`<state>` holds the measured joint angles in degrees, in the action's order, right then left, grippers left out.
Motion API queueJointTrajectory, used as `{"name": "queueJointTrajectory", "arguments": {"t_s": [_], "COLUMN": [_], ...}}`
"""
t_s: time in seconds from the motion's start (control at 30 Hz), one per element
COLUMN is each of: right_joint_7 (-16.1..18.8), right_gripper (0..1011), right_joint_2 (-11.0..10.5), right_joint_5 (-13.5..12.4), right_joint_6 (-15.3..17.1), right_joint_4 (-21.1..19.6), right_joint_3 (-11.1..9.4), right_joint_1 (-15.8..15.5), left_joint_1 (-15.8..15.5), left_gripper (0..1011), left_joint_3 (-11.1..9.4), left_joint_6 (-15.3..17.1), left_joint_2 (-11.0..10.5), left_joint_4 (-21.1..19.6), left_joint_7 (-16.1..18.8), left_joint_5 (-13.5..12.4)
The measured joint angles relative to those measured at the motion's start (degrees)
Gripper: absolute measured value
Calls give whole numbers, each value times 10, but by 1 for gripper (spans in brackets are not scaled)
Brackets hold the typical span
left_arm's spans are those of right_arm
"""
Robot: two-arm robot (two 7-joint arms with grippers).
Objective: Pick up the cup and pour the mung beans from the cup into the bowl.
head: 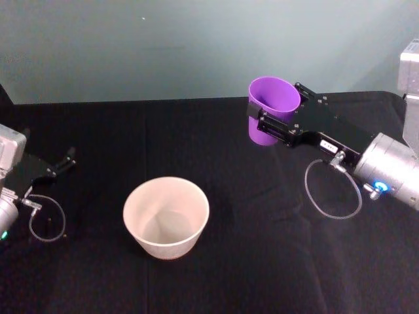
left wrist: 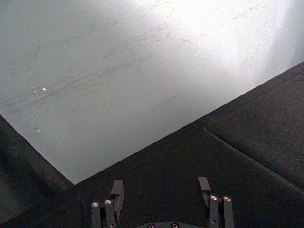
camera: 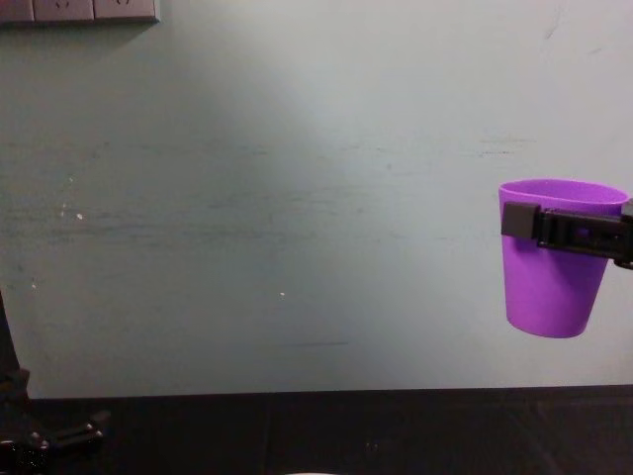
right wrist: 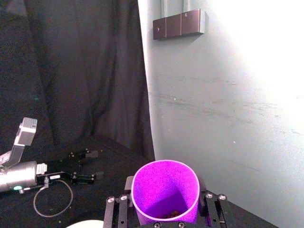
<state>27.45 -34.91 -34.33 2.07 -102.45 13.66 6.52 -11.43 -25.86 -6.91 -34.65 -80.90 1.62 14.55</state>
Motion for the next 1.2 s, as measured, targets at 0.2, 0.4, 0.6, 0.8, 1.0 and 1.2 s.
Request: {"name": "queueJointTrajectory", "arguments": {"t_s": [0.2, 0.4, 0.6, 0.8, 1.0, 1.2], "right_joint_7": [11, 17, 15, 1, -20, -37], "right_gripper": [739, 739, 739, 738, 738, 738], "right_joint_2": [0, 8, 19, 39, 54, 54], "right_joint_5": [2, 11, 27, 61, 122, 188], "right_joint_6": [-10, -1, 15, 26, 15, -17], "right_joint_4": [13, 37, 53, 78, 108, 125], "right_joint_3": [13, 39, 66, 98, 124, 137], "right_joint_1": [14, 50, 83, 114, 131, 134], "left_joint_1": [0, 0, 0, 0, 0, 0], "left_gripper": [1012, 1012, 1012, 1011, 1011, 1011], "left_joint_3": [0, 0, 0, 0, 0, 0], "left_joint_6": [0, 0, 0, 0, 0, 0], "left_joint_2": [0, 0, 0, 0, 0, 0], "left_joint_4": [0, 0, 0, 0, 0, 0], "left_joint_7": [0, 0, 0, 0, 0, 0], "left_joint_5": [0, 0, 0, 0, 0, 0]}}
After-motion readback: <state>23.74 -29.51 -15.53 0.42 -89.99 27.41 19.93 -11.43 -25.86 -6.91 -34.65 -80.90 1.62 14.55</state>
